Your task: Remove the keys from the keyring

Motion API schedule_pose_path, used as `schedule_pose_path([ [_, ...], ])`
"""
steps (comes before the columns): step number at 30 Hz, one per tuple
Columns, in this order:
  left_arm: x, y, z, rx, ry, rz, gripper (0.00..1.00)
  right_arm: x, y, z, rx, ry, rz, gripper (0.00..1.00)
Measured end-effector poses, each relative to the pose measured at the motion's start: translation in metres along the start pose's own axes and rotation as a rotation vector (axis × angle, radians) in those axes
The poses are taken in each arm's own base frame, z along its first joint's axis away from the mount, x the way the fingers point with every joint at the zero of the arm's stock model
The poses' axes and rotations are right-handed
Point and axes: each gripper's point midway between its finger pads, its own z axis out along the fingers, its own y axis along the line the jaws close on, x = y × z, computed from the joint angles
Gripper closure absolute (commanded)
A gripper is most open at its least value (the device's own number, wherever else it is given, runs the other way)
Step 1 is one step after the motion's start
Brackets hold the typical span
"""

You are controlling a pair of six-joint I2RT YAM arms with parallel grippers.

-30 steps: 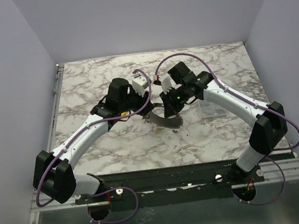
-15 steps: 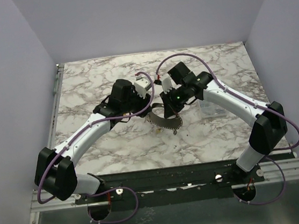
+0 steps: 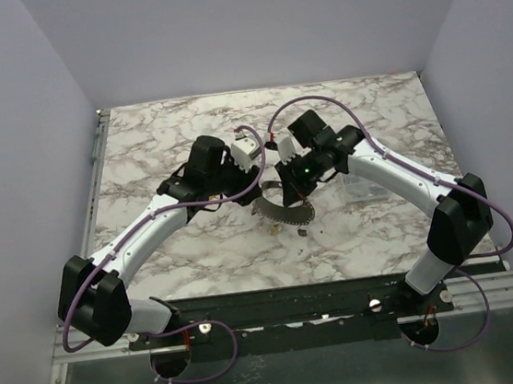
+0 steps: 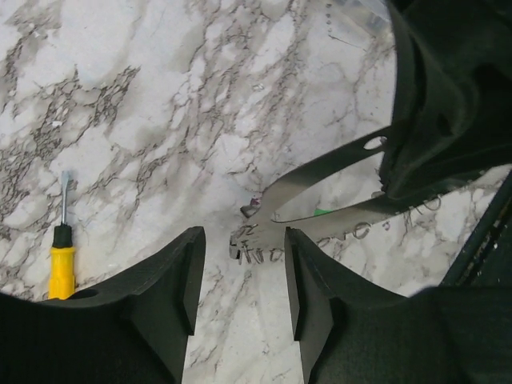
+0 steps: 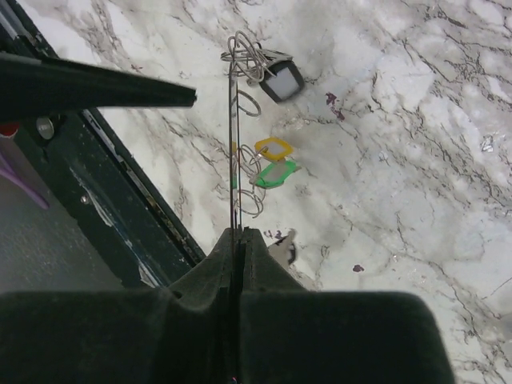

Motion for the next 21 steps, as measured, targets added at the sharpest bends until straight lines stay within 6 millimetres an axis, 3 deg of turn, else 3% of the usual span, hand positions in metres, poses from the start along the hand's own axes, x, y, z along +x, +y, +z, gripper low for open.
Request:
schedule_pose_path([
  [6, -0.005, -0.018, -0.021, 0.180, 0.013, 0.145, 0.48, 0.000, 0.003, -0.004, -0.032, -0.009, -0.121, 0.99],
  [10, -0.007, -0.010, -0.050, 0.244, -0.016, 0.244, 0.48, 0.000, 0.011, -0.020, -0.061, -0.050, -0.276, 0.99],
  [14, 0.001, -0.009, -0.070, 0.290, -0.022, 0.315, 0.42, -0.004, 0.019, -0.040, -0.073, -0.102, -0.460, 0.99],
  [21, 0.022, -0.037, -0.081, 0.453, -0.035, 0.420, 0.40, -0.004, 0.025, -0.055, -0.096, -0.091, -0.700, 0.99],
])
